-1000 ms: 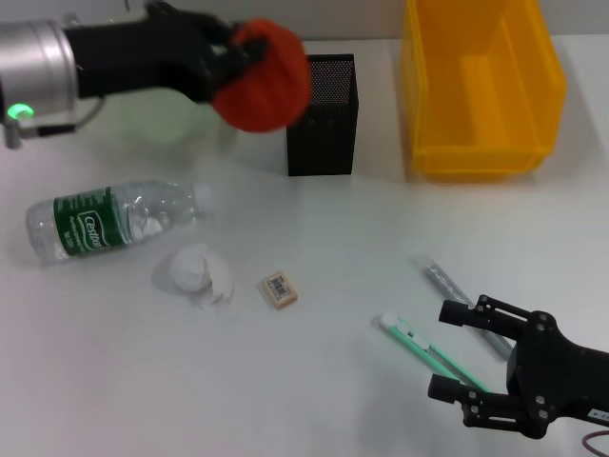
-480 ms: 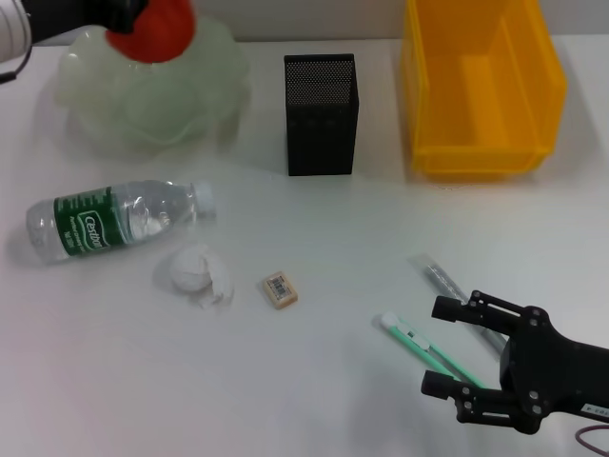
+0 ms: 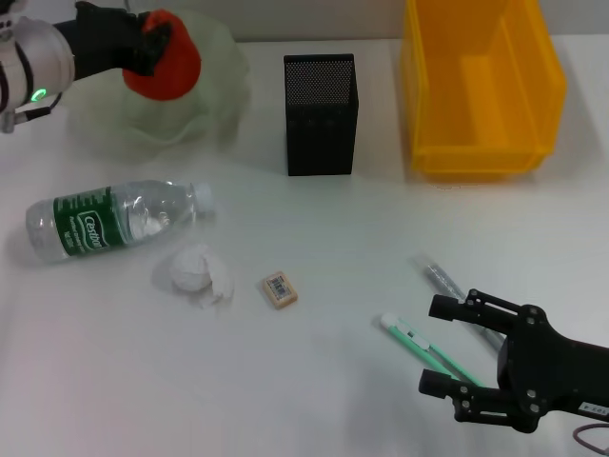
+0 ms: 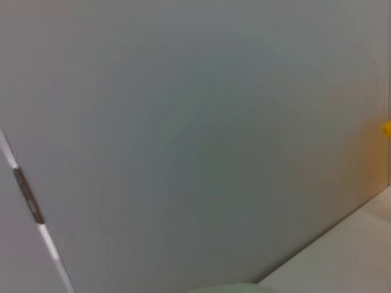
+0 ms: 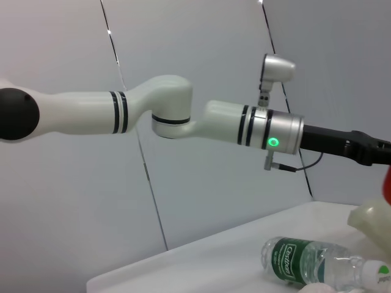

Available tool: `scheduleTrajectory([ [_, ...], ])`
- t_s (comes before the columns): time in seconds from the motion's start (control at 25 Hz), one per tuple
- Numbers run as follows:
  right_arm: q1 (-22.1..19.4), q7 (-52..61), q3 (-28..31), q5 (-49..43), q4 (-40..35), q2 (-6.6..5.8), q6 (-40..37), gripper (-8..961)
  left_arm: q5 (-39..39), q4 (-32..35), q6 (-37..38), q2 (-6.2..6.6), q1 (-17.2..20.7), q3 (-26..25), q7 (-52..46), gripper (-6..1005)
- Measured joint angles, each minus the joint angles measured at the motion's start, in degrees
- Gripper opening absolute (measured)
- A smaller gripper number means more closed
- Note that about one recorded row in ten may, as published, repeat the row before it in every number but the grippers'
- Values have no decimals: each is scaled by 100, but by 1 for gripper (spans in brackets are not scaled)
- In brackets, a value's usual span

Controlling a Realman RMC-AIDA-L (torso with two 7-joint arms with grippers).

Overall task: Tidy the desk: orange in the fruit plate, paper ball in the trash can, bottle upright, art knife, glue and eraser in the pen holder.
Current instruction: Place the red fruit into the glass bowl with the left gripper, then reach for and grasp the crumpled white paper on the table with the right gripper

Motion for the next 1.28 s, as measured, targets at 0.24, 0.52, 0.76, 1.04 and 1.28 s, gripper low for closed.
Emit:
scheduleTrajectory([
  [0.24, 5, -1, -1, 0, 88, 2, 0, 821, -18, -173, -478, -6, -93, 155, -32, 177],
  [0.52, -8, -1, 2, 0, 99, -2, 0, 821, -25, -180, -563, -11, -102, 246, -62, 242],
  [0.76, 7, -1, 2, 0, 99, 0, 0, 821, -66, -126, -486, -13, -72, 304, -262, 465],
  [1.04, 26, 0, 46, 0, 99, 9, 0, 821, -454, 203, 1015, 21, -4, 48, -703, 645],
  [1.28, 11, 0, 55, 0, 106, 6, 0, 820, -1688, 827, 3760, 33, 371, -263, -146, 643],
])
